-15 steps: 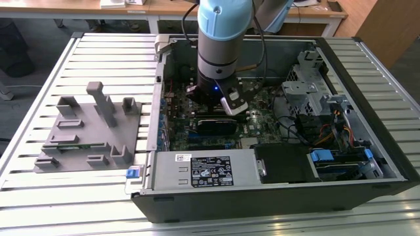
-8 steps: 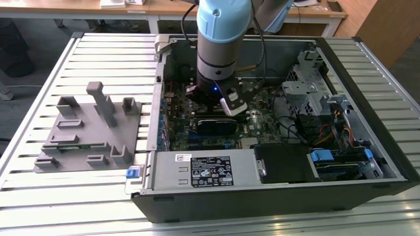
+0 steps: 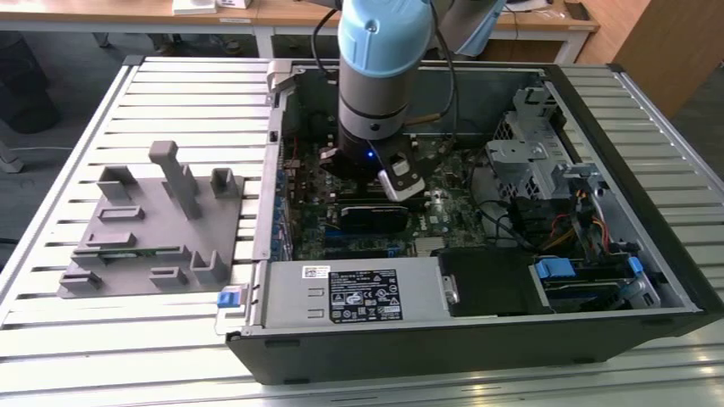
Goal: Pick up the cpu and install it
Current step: 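Install the second cpu locking lever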
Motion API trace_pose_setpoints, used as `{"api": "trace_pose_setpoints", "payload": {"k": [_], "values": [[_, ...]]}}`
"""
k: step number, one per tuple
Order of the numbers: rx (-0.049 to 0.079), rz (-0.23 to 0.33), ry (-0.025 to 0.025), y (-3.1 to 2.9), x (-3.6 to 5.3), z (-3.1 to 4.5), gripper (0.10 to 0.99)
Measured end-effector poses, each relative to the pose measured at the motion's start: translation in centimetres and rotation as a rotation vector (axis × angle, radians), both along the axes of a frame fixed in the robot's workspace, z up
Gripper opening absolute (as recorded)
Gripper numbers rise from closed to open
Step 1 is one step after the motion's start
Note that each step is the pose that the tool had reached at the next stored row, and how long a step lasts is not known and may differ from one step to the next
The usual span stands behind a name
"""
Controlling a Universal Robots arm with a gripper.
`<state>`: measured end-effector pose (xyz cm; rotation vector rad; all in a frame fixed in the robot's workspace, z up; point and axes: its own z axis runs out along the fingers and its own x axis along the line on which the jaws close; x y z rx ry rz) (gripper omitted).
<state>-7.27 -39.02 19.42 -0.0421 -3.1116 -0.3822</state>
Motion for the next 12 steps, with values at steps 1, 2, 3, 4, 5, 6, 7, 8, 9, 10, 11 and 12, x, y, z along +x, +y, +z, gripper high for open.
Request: {"api": "trace_pose_setpoints", "payload": {"k": [1,2,3,4,5,6,7,8,9,10,11,12], "values": [[0.001,0.000,0.0001,0.00,-0.04,0.00,0.106],[0.003,0.000,0.0001,0.00,-0.10,0.00,0.106],[0.005,0.000,0.0000,0.00,-0.15,-0.01,0.106],[0.006,0.000,0.0000,0.00,-0.21,-0.01,0.106],[0.007,0.000,0.0000,0.01,-0.25,-0.02,0.106],[0.008,0.000,0.0001,0.02,-0.26,-0.02,0.106],[0.010,0.000,0.0000,0.04,-0.27,-0.03,0.106],[0.011,0.000,-0.0001,0.07,-0.28,-0.05,0.106],[0.012,0.000,0.0000,0.09,-0.29,-0.06,0.106],[0.013,0.000,0.0001,0.11,-0.30,-0.07,0.106],[0.014,0.000,0.0001,0.13,-0.31,-0.09,0.106],[0.016,0.000,0.0000,0.15,-0.32,-0.12,0.106]]}}
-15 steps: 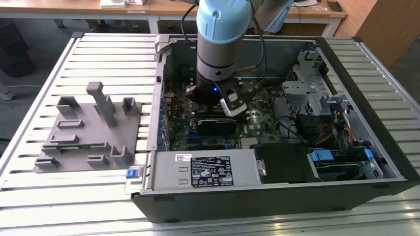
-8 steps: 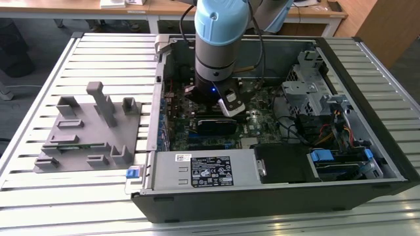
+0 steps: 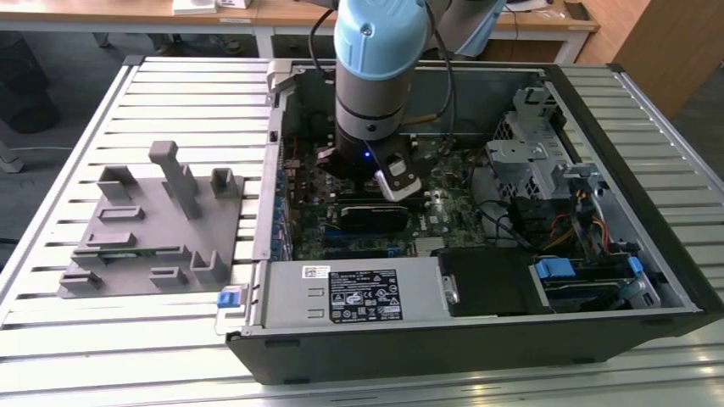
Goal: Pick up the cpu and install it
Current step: 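Install the second cpu locking lever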
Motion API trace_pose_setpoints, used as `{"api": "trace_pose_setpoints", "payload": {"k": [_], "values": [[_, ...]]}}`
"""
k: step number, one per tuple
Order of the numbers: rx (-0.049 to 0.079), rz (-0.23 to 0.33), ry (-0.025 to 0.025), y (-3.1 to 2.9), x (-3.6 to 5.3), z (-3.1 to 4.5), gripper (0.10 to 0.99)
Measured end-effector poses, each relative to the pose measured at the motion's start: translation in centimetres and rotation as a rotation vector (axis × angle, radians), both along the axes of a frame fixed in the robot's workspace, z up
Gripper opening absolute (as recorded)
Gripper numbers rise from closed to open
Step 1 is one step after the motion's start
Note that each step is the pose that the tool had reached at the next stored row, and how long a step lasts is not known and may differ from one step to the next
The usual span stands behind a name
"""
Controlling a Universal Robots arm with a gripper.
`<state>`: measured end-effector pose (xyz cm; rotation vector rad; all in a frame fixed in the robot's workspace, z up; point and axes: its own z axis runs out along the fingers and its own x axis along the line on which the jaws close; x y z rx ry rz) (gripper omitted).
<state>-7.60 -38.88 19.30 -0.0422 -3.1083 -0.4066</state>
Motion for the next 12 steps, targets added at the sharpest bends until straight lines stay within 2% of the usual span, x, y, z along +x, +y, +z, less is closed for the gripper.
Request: {"api": "trace_pose_setpoints", "payload": {"k": [7,10,12], "values": [[0.001,0.000,0.0001,0.02,-0.06,-0.07,0.106],[-0.010,0.000,-0.0001,0.03,-0.07,-0.07,0.106],[-0.012,0.000,-0.0001,0.04,-0.08,-0.08,0.106]]}}
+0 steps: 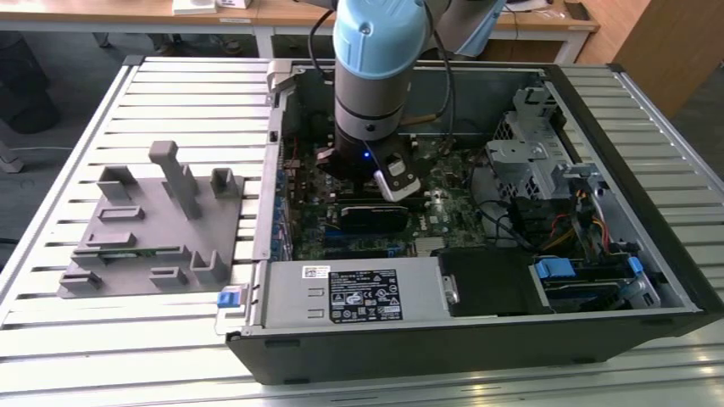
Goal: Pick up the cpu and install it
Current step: 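Install the second cpu locking lever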
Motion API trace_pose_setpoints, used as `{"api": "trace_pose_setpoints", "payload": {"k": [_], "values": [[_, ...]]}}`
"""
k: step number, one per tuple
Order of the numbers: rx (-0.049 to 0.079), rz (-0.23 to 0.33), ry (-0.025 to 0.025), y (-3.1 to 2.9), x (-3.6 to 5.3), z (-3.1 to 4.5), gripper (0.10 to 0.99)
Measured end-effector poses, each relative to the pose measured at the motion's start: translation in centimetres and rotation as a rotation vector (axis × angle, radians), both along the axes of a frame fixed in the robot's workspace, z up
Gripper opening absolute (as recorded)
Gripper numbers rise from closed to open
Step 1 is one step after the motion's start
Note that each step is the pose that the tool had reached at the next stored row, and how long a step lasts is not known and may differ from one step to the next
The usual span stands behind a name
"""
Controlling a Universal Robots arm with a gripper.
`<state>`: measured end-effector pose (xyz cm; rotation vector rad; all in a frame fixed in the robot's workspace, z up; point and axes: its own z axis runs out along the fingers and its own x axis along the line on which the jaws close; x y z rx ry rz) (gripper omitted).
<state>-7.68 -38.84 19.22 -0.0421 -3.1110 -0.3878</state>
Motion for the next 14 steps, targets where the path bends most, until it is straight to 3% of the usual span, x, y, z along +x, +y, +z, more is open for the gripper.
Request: {"api": "trace_pose_setpoints", "payload": {"k": [7,14], "values": [[0.002,0.000,-0.0001,0.01,-0.06,0.13,0.106],[0.004,0.000,0.0000,0.01,-0.10,0.80,0.106]]}}
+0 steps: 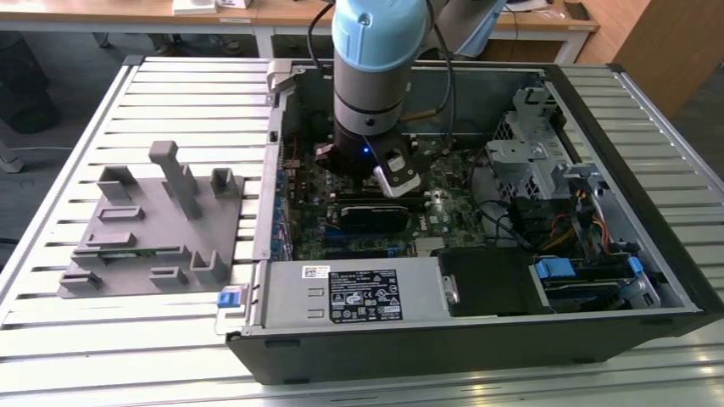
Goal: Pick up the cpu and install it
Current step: 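Install the second cpu locking lever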
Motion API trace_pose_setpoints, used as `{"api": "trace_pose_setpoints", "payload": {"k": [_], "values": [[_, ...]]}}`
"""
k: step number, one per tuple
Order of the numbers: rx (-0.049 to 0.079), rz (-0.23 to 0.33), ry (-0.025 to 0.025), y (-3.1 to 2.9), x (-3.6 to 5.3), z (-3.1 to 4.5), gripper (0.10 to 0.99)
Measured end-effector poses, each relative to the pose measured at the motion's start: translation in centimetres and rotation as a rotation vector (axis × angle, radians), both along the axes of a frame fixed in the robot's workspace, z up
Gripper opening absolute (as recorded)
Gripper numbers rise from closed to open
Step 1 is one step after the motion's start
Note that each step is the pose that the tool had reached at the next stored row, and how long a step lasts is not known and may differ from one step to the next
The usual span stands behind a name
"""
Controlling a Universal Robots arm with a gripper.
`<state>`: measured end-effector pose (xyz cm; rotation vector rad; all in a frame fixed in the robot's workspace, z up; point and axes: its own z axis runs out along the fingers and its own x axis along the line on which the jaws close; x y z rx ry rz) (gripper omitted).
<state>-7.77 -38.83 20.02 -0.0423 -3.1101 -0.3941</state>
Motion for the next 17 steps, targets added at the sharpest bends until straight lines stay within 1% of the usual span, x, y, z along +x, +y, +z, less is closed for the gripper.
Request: {"api": "trace_pose_setpoints", "payload": {"k": [2,9,15,17], "values": [[0.000,0.000,0.0001,0.00,0.00,0.42,0.106],[0.004,0.000,-0.0002,-0.02,0.00,1.35,0.106],[0.005,0.000,-0.0001,-0.02,0.00,2.47,0.106],[0.009,0.000,-0.0002,-0.02,0.00,2.66,0.106]]}}
